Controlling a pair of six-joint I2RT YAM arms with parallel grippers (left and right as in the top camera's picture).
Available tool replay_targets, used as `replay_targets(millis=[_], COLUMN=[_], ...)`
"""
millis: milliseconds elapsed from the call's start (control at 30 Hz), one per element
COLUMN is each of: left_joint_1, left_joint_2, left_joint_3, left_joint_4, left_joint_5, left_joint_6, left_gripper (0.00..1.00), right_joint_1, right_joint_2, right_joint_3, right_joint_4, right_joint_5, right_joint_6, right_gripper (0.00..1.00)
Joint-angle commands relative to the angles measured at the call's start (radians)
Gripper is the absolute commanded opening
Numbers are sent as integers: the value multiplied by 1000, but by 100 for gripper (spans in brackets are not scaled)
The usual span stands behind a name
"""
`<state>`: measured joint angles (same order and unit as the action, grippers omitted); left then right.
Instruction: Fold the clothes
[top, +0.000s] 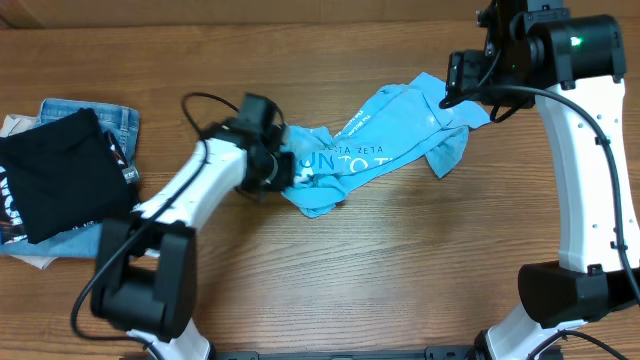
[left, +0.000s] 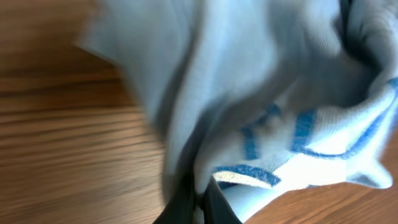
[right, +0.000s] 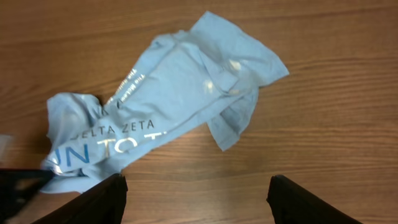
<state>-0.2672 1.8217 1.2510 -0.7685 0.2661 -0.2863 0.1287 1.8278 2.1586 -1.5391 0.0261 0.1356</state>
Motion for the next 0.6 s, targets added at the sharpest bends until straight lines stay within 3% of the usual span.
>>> replay_targets(millis=[0, 200, 567], left_joint_1=[89, 220, 230], left_joint_2=[-130, -259, -254], left_joint_3=[109, 148, 130], left_joint_4=[-46, -89, -118], left_joint_5=[-99, -116, -123], left_joint_6=[-27, -111, -95], left_gripper=[4, 4, 4], right_joint_1=[-27, -81, -83], right_joint_2=[-29, -29, -29], right_joint_3=[-66, -268, -676], right_joint_4=[24, 155, 460], right_joint_5=[7, -39, -278], right_joint_6=[23, 50, -91], right_gripper=[78, 77, 76])
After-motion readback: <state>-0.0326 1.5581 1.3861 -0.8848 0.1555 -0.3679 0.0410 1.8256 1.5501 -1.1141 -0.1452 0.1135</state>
